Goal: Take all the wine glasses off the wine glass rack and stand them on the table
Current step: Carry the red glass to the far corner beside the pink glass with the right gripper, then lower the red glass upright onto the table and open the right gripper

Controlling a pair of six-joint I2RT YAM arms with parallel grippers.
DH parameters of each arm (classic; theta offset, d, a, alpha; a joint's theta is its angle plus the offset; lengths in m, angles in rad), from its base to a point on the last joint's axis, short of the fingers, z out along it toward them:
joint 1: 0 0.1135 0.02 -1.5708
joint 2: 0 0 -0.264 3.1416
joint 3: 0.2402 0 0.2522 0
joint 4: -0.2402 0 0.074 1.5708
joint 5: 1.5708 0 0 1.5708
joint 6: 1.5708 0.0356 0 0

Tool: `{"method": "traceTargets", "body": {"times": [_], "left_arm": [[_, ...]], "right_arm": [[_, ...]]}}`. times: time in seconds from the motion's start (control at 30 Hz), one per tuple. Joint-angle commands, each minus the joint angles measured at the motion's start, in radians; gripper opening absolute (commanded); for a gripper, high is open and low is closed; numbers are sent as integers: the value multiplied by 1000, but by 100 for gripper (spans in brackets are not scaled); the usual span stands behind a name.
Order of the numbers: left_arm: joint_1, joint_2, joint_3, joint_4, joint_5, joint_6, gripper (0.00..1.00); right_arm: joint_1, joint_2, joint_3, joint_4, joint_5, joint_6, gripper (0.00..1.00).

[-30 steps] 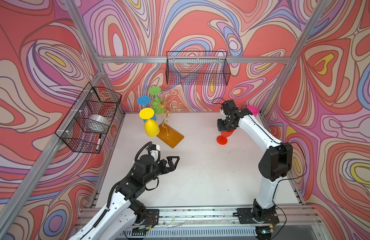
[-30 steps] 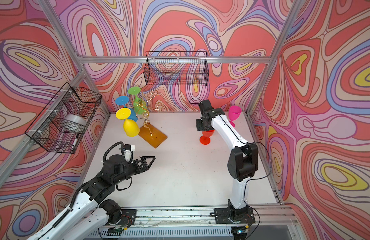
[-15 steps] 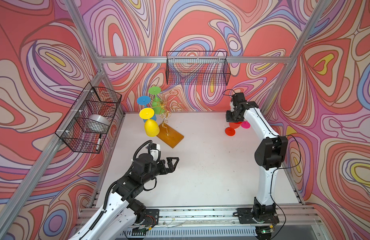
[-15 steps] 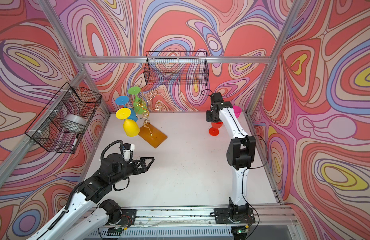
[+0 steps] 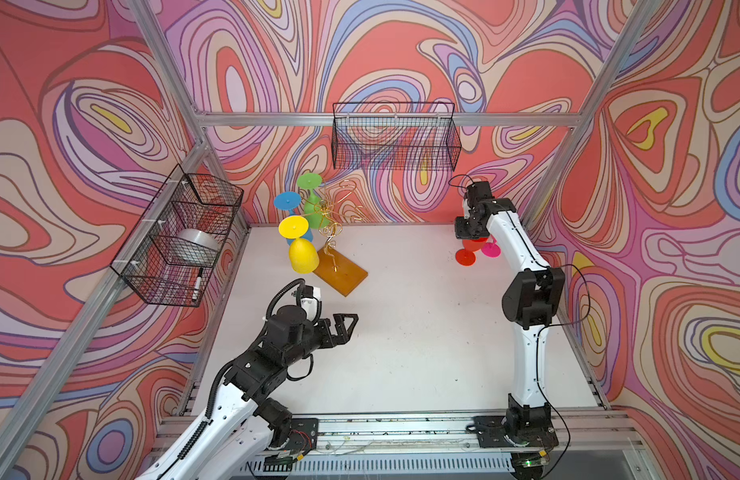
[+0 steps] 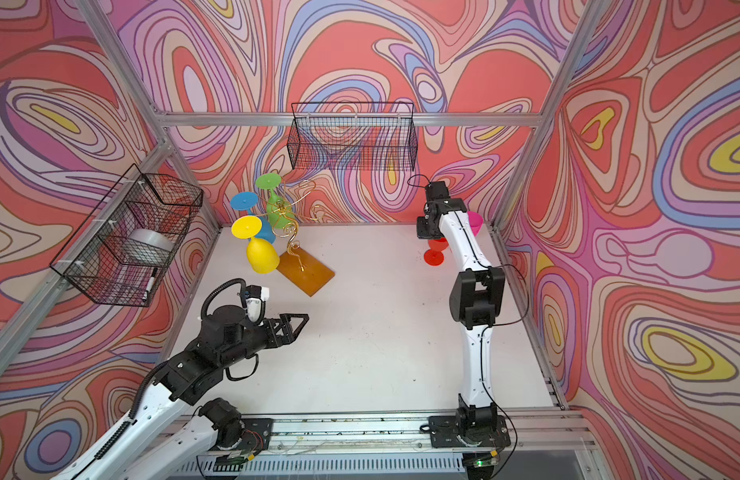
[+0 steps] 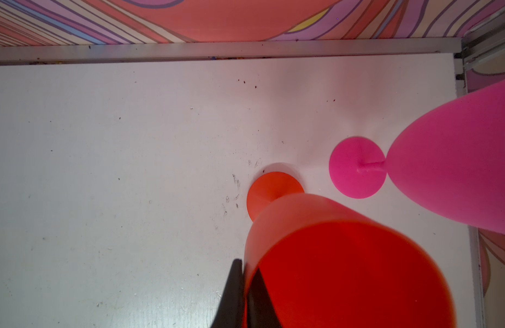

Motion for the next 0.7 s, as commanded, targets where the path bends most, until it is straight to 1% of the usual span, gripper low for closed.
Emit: {"method": "traceTargets", "body": {"times": [0.0,0.23,0.47,0.6,0.67], "left_arm": [[3,7,29,-33,5,25,100],[4,10,28,-35,5,23,100],[4,16,26,-31,5,19,100],[4,17,26,-33,5,19,100],[4,16,25,-32,5,19,100]], "right_arm": [[-4,37,55,-4,15,-18,0],[-6,80,112,-15,28,-38,0],[-10,90,121,-7,28,-45,1],[-10,79,120,8,19,-45,17],[-9,73,117,18,17,-45,24]]}}
